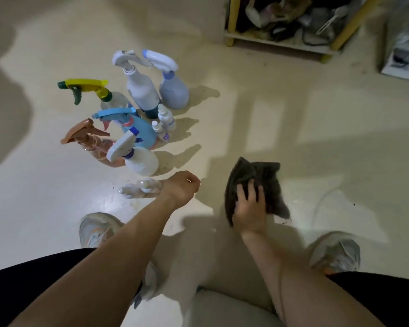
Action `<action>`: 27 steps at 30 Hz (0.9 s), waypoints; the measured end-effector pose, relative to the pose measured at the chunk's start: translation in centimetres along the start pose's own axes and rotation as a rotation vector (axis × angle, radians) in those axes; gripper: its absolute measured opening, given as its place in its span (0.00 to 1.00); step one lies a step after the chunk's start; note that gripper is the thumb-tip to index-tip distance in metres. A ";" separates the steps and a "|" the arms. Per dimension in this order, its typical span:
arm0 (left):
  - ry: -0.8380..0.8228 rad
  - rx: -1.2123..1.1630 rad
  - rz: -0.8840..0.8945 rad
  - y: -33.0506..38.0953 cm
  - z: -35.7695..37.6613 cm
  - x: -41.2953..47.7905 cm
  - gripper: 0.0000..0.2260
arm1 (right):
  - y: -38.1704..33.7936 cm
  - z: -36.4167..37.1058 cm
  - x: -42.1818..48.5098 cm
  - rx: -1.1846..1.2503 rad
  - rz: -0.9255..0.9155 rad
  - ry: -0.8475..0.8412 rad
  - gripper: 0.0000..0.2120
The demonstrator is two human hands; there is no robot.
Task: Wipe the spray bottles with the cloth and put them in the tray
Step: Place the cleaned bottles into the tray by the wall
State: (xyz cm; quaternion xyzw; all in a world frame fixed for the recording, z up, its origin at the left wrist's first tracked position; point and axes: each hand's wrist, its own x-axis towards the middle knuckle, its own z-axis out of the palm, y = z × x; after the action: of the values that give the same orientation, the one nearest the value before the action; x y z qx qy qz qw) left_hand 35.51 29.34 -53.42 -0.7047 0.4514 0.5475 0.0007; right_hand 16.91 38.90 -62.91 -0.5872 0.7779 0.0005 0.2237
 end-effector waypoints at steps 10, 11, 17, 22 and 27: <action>-0.235 -0.367 -0.108 0.9 0.0 -6.5 0.13 | -7.0 -11.2 1.1 1.066 0.114 -0.257 0.13; -0.230 -0.467 -0.079 1.5 0.3 -6.6 0.12 | -7.1 -12.6 1.0 1.137 0.120 -0.256 0.13; -0.211 -0.768 0.007 5.0 -0.2 -8.1 0.07 | -7.4 -15.0 0.1 1.290 0.160 -0.495 0.11; -0.196 -0.079 0.038 2.3 -2.6 -8.0 0.18 | -9.3 -13.1 -0.1 1.039 0.180 -0.277 0.10; -0.139 0.097 -0.151 -5.3 -7.0 -8.0 0.15 | -12.6 -11.7 0.3 0.846 0.009 -0.437 0.16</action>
State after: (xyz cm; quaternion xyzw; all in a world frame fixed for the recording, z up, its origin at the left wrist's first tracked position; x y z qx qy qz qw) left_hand 44.36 34.10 -47.10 -0.6963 0.4217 0.5708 0.1074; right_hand 24.26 31.66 -49.15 -0.4274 0.6469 -0.1919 0.6017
